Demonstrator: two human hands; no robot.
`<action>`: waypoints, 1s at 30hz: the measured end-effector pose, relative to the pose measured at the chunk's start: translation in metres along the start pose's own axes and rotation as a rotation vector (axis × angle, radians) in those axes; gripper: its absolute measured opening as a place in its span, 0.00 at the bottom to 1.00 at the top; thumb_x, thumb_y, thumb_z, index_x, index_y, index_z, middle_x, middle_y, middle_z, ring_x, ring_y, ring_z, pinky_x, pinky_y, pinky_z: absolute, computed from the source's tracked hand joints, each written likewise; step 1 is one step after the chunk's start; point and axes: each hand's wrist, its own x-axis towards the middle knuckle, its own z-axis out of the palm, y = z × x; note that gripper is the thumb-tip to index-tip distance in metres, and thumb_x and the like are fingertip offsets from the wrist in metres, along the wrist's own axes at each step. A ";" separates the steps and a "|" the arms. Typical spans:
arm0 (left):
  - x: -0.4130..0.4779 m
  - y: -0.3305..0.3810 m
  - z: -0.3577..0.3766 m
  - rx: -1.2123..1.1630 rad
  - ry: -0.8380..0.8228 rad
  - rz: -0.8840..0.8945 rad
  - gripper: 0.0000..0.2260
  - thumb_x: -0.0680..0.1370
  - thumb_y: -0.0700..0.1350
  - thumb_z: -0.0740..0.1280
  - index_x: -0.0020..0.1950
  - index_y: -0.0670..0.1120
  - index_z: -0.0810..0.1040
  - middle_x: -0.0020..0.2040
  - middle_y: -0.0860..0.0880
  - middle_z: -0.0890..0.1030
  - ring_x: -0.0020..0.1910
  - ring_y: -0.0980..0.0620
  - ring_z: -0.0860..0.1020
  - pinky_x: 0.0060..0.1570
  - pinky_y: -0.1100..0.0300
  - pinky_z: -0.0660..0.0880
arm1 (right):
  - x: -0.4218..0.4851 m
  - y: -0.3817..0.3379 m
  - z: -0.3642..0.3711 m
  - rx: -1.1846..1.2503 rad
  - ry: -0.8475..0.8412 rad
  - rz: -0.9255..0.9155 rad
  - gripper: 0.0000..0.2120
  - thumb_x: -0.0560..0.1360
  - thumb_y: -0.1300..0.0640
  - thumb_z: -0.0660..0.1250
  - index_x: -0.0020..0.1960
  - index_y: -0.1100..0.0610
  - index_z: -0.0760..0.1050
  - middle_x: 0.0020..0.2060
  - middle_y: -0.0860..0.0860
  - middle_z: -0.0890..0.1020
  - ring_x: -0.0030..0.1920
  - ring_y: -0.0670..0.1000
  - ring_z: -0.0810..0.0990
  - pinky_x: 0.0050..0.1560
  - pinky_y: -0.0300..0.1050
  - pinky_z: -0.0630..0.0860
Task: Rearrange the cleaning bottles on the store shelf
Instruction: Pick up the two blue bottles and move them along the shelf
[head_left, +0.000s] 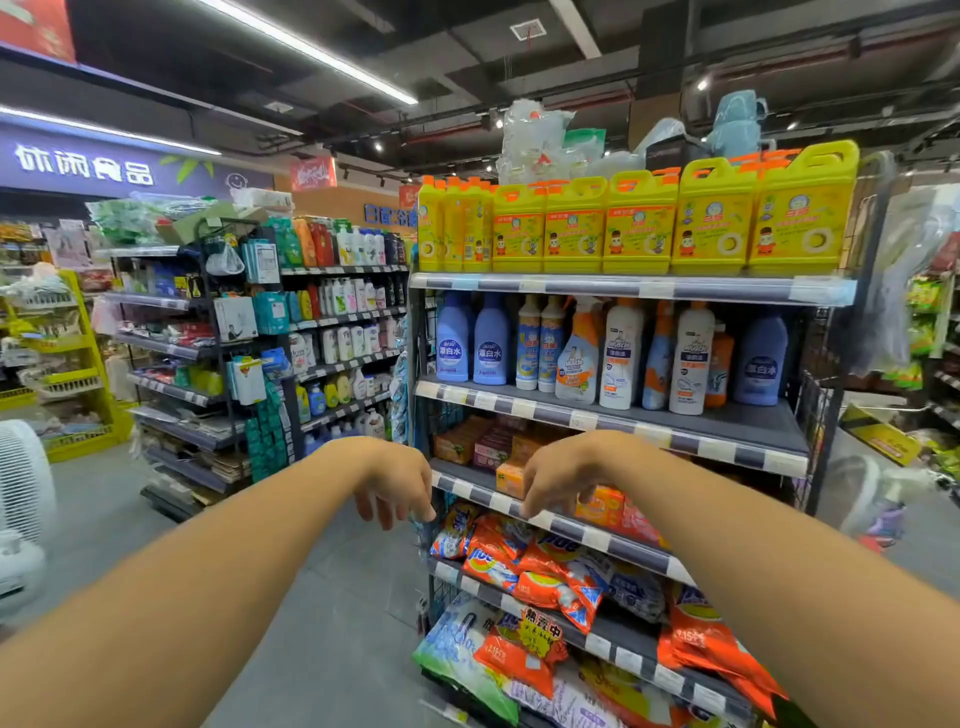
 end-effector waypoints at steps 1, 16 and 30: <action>0.002 -0.003 0.002 0.006 -0.014 -0.002 0.11 0.77 0.51 0.68 0.56 0.48 0.76 0.52 0.46 0.81 0.49 0.47 0.84 0.42 0.55 0.81 | 0.006 -0.004 0.003 0.005 -0.023 0.006 0.23 0.75 0.44 0.66 0.63 0.58 0.73 0.52 0.53 0.78 0.49 0.55 0.80 0.54 0.53 0.78; 0.132 -0.024 -0.037 -0.002 -0.057 0.002 0.15 0.77 0.52 0.68 0.61 0.47 0.76 0.53 0.47 0.81 0.50 0.48 0.84 0.47 0.53 0.80 | 0.144 0.022 -0.037 0.047 -0.091 -0.029 0.22 0.75 0.45 0.66 0.65 0.55 0.73 0.54 0.53 0.77 0.52 0.53 0.80 0.58 0.53 0.77; 0.265 -0.007 -0.148 0.030 0.013 0.002 0.18 0.78 0.52 0.67 0.66 0.48 0.74 0.49 0.50 0.79 0.42 0.52 0.82 0.39 0.58 0.78 | 0.273 0.087 -0.151 0.073 -0.019 -0.058 0.22 0.76 0.46 0.66 0.64 0.57 0.74 0.57 0.54 0.78 0.55 0.56 0.81 0.58 0.52 0.77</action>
